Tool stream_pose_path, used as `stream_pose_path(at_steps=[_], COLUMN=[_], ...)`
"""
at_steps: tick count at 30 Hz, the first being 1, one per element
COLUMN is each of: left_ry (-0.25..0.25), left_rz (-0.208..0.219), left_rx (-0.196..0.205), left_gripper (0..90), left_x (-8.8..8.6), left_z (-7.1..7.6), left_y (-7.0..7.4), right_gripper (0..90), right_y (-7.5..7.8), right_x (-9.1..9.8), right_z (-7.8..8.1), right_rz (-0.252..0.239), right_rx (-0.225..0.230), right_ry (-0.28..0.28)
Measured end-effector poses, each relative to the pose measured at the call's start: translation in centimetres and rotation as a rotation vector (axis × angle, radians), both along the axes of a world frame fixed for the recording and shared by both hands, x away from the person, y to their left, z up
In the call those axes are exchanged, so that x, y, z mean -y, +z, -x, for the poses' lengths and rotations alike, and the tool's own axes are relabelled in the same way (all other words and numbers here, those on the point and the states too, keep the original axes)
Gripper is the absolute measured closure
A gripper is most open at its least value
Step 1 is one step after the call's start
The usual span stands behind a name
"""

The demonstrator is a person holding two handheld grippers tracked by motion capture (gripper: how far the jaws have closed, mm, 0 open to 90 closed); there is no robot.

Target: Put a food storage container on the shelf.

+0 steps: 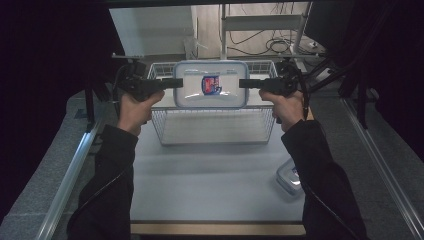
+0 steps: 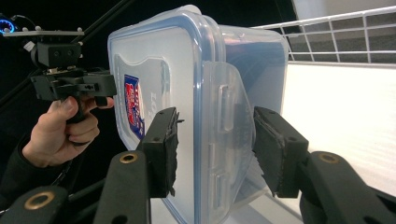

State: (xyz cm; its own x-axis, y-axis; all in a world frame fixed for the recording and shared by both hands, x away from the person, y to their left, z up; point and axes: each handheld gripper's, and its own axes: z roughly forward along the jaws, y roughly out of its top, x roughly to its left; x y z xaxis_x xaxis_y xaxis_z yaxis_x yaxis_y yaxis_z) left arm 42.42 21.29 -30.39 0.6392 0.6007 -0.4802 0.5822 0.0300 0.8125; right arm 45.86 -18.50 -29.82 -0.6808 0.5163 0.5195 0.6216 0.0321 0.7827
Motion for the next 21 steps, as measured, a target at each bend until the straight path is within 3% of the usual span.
stream_pose_path(at_steps=[11, 21], left_ry=[0.007, 0.016], left_rz=[0.027, 0.001], left_rx=[-0.04, -0.016], left_gripper=[53.4, 52.7], left_x=[0.2, 0.3], left_z=[-1.5, -1.6], left_y=[-1.3, -1.2], right_gripper=[51.2, 50.4], right_y=[-0.3, -0.6], right_x=[0.0, 0.1], right_z=[-1.5, -2.1], right_rz=[0.012, 0.003], right_rx=[-0.025, -0.038], right_ry=[-0.025, -0.025])
